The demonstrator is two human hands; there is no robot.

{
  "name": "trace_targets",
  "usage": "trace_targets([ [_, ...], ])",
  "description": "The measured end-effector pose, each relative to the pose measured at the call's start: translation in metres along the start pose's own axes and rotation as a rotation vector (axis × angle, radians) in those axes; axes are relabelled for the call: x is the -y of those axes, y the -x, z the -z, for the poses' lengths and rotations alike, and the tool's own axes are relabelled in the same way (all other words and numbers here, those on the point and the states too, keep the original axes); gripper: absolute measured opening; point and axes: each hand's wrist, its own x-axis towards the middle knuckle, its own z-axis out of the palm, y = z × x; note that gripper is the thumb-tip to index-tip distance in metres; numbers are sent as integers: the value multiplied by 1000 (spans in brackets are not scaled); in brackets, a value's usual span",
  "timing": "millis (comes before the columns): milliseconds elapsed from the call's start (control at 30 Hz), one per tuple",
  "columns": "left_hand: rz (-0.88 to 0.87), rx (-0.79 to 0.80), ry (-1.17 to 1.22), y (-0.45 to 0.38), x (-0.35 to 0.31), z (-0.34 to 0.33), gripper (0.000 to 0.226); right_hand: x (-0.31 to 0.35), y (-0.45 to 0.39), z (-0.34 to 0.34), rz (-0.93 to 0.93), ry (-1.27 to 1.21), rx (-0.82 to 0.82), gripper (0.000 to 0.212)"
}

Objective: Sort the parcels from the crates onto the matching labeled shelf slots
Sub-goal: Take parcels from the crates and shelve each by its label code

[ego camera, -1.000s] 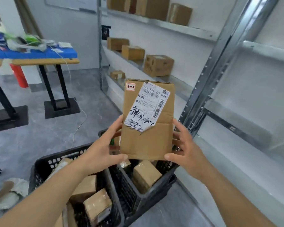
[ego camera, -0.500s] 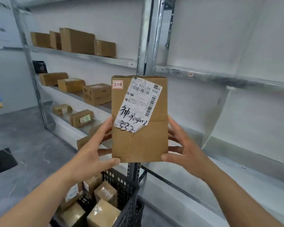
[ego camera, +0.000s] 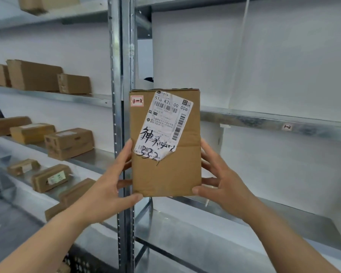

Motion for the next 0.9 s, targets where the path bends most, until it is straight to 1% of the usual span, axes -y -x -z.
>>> trace_targets([
  [200,-28,-7,-27,-31,-2,-3,116,-7,-19,17,44,47,-35,102],
  [400,-60,-42,-41,-69,0,3,114,-7,-53,27,85,97,-61,105],
  [767,-159,-35,-78,-183,23,56,114,-12,-162,46,116,121,-155,105],
  [900,-193,-28,-87,-229,37,79,116,-12,-207,52,133,105,-212,102],
])
